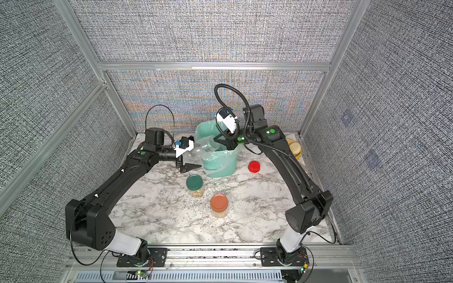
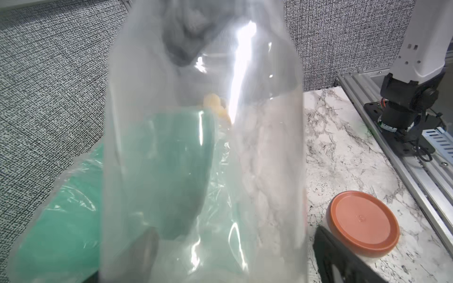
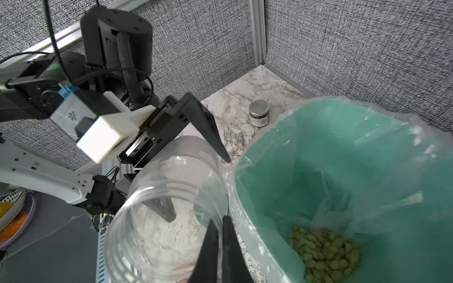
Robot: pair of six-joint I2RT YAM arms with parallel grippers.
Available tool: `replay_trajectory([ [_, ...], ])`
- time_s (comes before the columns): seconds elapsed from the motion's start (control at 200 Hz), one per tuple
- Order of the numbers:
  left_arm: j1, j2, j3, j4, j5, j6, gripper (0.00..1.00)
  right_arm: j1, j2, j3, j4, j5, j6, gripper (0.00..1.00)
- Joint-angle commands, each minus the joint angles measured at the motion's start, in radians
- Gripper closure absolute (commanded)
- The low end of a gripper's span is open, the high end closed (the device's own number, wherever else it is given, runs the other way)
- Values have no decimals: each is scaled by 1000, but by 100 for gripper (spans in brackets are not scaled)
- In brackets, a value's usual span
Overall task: Empty moldy peanuts from jars
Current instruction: Place the jar at the center of the board.
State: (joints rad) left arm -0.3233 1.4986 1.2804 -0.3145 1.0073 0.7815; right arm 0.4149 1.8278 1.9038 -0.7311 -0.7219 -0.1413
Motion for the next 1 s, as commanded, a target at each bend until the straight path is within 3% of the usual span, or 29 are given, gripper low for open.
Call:
replay_trajectory([
  [0.0,1,-16,-16,11,-16,-5,0,-35,-27,-9,42,-22,17,100],
  [0.395,3,-73,-96,170,-80,-136,1,-247,-167,-74,35,88,61,100],
  [0.651,5,-108,-179,315,-233,-269,0,-347,-138,-19,-118,315,42,100],
  [0.991,11,-163,-266,402,-376,-410,1,-372,-23,14,-270,693,74,100],
])
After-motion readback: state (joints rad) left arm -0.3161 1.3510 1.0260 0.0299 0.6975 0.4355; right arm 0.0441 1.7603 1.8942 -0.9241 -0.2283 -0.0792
